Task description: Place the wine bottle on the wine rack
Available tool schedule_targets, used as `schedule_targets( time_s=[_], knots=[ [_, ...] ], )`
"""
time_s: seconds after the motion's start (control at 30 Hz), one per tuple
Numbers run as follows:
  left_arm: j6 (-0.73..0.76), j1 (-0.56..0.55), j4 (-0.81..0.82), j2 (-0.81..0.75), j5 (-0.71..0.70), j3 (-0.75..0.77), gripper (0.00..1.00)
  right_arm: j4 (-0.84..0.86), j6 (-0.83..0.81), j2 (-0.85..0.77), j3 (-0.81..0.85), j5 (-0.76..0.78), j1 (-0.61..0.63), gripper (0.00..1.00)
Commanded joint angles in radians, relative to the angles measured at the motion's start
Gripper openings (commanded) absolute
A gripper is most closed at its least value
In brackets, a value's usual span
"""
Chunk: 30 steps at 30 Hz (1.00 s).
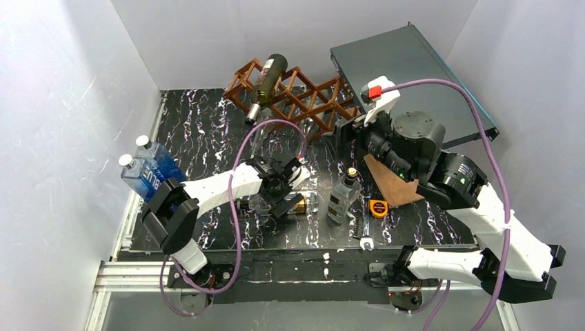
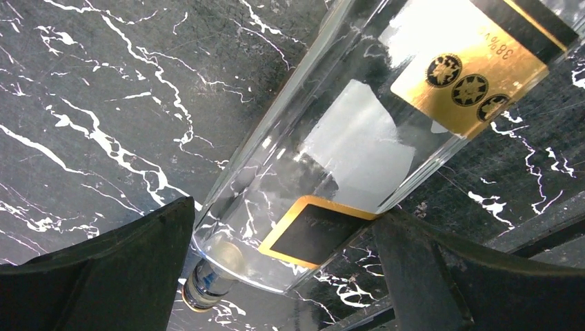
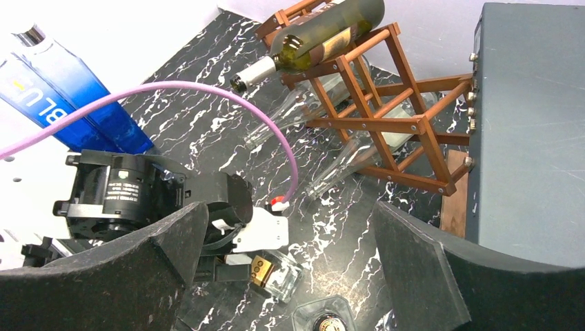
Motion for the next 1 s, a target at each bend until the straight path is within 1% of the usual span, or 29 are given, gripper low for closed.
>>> schedule_targets(
  time_s=[0.0, 0.1, 0.17, 0.27, 0.33, 0.37, 0.43, 0.5, 0.57, 0.63, 0.73, 0.77, 0.97],
  knots=[
    [-0.035, -0.002, -0.020, 0.031, -0.023, 0.022, 0.93, 0.036, 0.000, -0.006, 0.009, -0.016, 0.000, 0.98],
    [-0.066, -0.003, -0.027, 0.027, -0.014, 0.015, 0.81, 0.040, 0.002, -0.008, 0.006, -0.023, 0.001, 0.98],
    [-0.104, -0.004, -0.047, 0.026, -0.010, 0.015, 0.77, 0.041, 0.002, -0.010, 0.006, -0.023, 0.001, 0.98],
    [-0.215, -0.012, -0.087, 0.014, -0.035, 0.019, 0.72, 0.043, 0.003, -0.010, 0.007, -0.027, 0.001, 0.98],
    [-0.313, -0.011, -0.112, 0.008, -0.056, 0.021, 0.65, 0.046, 0.002, -0.010, 0.004, -0.029, 0.001, 0.98],
    [-0.347, -0.013, -0.115, 0.004, -0.043, 0.013, 0.63, 0.048, 0.002, -0.009, 0.002, -0.031, -0.001, 0.98],
    [-0.419, -0.015, -0.114, -0.001, -0.013, -0.003, 0.62, 0.052, 0.002, -0.008, -0.001, -0.033, 0.001, 0.98],
    [-0.471, -0.023, -0.112, -0.012, -0.017, -0.020, 0.66, 0.055, 0.001, -0.005, -0.004, -0.037, 0.000, 0.98],
    [-0.506, -0.028, -0.114, -0.026, -0.021, -0.037, 0.75, 0.055, 0.001, 0.000, -0.005, -0.040, 0.001, 0.98],
    [-0.530, -0.028, -0.112, -0.043, -0.017, -0.051, 0.80, 0.058, 0.000, 0.000, -0.009, -0.039, 0.000, 0.98],
    [-0.535, -0.031, -0.095, -0.061, -0.007, -0.070, 0.96, 0.070, 0.004, -0.005, -0.025, -0.043, 0.000, 0.98],
    [-0.532, -0.031, -0.086, -0.066, -0.006, -0.075, 0.98, 0.074, 0.007, -0.007, -0.030, -0.044, 0.000, 0.98],
    [-0.510, -0.039, -0.041, -0.074, -0.011, -0.105, 0.98, 0.082, 0.022, -0.013, -0.048, -0.055, 0.002, 0.98]
  ],
)
